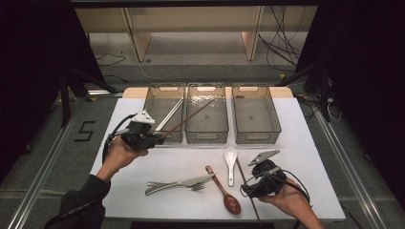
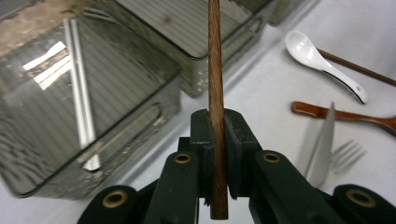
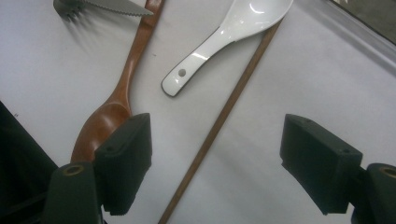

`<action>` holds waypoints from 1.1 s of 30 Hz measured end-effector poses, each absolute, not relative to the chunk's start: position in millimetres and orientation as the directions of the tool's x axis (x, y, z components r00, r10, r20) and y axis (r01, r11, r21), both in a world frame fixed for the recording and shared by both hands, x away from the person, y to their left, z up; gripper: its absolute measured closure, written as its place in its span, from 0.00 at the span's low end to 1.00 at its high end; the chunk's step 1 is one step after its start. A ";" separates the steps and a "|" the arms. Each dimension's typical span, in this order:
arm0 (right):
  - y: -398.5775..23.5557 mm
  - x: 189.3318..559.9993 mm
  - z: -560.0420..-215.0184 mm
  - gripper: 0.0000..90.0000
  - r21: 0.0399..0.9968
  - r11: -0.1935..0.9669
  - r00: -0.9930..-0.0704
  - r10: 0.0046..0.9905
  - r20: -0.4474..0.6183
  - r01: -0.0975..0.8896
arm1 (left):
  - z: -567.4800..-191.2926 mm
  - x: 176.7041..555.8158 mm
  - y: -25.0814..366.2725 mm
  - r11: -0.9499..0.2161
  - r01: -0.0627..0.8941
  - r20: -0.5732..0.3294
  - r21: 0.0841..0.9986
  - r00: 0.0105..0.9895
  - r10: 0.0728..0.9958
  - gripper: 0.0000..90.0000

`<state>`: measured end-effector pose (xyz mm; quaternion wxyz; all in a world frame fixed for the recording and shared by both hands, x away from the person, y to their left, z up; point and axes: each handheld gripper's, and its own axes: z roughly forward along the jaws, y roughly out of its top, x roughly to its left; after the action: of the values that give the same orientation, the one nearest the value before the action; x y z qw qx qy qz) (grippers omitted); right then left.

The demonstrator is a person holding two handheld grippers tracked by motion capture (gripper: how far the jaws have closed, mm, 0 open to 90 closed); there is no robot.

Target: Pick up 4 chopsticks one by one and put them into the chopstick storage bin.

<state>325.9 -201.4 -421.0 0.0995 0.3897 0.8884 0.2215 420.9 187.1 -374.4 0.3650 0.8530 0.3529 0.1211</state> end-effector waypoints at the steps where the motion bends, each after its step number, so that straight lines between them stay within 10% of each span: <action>1: -201.6 325.9 -421.3 0.29 0.468 0.599 -0.677 0.736 -0.004 0.649 | -373.6 423.1 189.3 -0.475 0.519 -0.053 0.710 0.712 0.700 0.92; 33: -202.1 324.3 -422.3 0.27 0.466 0.600 -0.679 0.735 0.001 0.650 | -387.1 509.2 214.1 -0.325 0.681 -0.075 0.656 0.487 0.870 0.92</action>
<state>324.3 -202.1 -422.3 0.0956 0.3893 0.8893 0.2203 509.2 214.1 -387.1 0.3209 0.8004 0.4844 0.1473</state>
